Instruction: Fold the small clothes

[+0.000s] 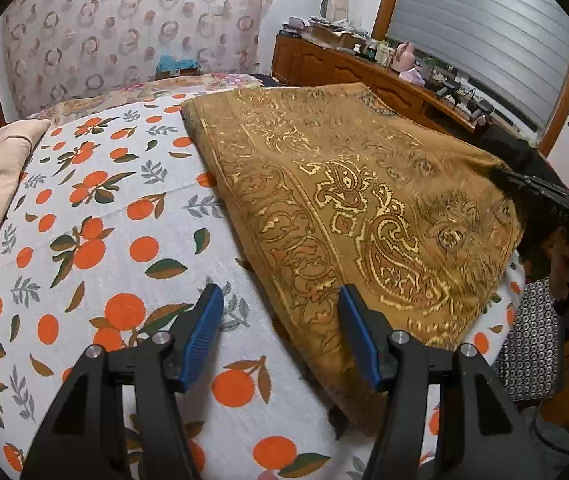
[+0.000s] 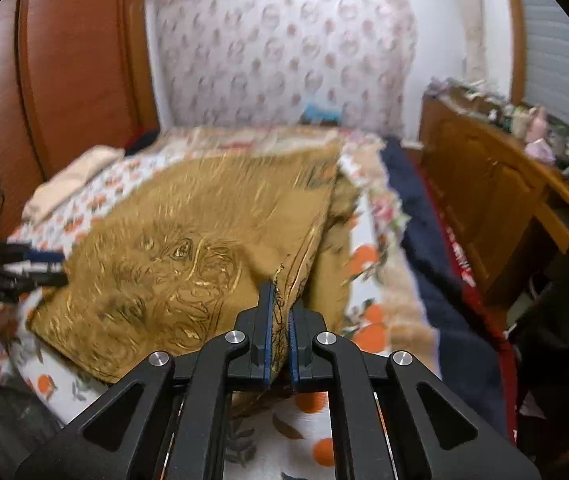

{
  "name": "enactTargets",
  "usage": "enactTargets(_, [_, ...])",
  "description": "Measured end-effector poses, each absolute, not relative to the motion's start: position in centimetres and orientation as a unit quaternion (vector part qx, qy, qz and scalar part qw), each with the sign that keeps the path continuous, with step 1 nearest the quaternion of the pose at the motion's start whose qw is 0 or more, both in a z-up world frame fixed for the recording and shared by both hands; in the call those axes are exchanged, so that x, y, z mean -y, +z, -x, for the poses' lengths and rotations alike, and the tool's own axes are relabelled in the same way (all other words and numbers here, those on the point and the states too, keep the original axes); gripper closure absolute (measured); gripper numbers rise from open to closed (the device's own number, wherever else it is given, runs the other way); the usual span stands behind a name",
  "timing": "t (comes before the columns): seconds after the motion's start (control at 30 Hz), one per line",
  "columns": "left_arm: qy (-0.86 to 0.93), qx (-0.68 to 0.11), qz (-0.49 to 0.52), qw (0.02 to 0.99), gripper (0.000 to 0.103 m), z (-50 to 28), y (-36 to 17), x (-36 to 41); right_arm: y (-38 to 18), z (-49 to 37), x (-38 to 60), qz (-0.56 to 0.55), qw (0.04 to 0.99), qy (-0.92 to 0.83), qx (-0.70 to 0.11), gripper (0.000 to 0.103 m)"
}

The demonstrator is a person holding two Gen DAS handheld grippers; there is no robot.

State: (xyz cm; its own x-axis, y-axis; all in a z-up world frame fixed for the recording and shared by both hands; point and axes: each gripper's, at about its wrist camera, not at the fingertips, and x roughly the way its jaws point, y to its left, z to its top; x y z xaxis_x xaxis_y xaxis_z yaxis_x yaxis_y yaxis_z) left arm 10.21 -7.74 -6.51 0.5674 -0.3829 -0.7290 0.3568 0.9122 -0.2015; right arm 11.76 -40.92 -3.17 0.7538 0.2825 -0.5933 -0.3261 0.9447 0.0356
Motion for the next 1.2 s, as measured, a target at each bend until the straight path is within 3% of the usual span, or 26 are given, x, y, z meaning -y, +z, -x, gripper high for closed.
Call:
enactTargets(0.37, [-0.218,-0.416,0.038,0.882,0.044,-8.7,-6.9,7.4,-5.4,-11.9,41.2,0.036,0.925,0.152,-0.345,0.097])
enactTargets(0.6, [-0.223,-0.414,0.036,0.882,0.045,-8.2,-7.0,7.3,-6.0,-11.8,41.4,0.039,0.926,0.135,-0.352,0.063])
enactTargets(0.8, [-0.232,-0.419,0.021,0.877,0.064,-7.7,-7.5,7.9,-7.7,-12.3,42.3,0.017,0.916,0.134,-0.378,0.058])
enactTargets(1.0, [-0.233,-0.418,0.021,0.878,0.065,-7.5,-7.5,8.0,-8.5,-12.2,42.5,0.007,0.911,0.135,-0.391,0.053])
enactTargets(1.2, [-0.245,-0.419,0.018,0.874,0.065,-7.1,-7.5,8.5,-8.6,-11.7,41.4,0.016,0.909,0.146,-0.391,0.057])
